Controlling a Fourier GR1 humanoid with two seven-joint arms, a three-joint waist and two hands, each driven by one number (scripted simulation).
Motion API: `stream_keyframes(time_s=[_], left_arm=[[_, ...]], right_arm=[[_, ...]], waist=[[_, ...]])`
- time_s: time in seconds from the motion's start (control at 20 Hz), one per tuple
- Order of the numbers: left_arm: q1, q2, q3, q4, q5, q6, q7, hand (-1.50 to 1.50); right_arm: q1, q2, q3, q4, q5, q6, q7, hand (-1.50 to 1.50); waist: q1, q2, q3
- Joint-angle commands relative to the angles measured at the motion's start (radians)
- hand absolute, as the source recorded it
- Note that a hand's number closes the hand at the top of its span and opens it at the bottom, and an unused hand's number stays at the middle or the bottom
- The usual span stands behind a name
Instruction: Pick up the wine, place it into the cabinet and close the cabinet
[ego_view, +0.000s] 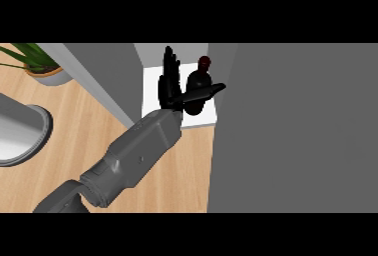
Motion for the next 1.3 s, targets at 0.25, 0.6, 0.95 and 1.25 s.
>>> stream_keyframes(time_s=[0.25, 0.6, 0.95, 1.25], left_arm=[[-0.009, -0.001, -0.029, -0.1, 0.045, 0.044, -0.06, -1.5], [0.05, 0.0, -0.069, -0.136, 0.057, -0.021, -0.081, -1.5], [0.121, 0.0, -0.148, -0.219, 0.059, -0.005, -0.163, -1.5], [0.155, 0.0, -0.153, -0.277, 0.009, 0.042, -0.148, -1.5]], right_arm=[[-0.066, 0.003, 0.019, -0.025, 0.022, -0.049, 0.085, -1.5], [0.066, -0.003, 0.012, -0.069, 0.003, -0.016, 0.046, -1.5], [0.025, -0.004, -0.008, -0.011, 0.012, -0.02, 0.024, -1.5], [-0.022, 0.001, -0.005, -0.035, 0.047, -0.071, 0.077, -1.5]], waist=[[0.033, -0.011, -0.001], [0.057, -0.018, 0.0], [0.069, -0.019, 0.001], [0.098, -0.026, 0.0]])
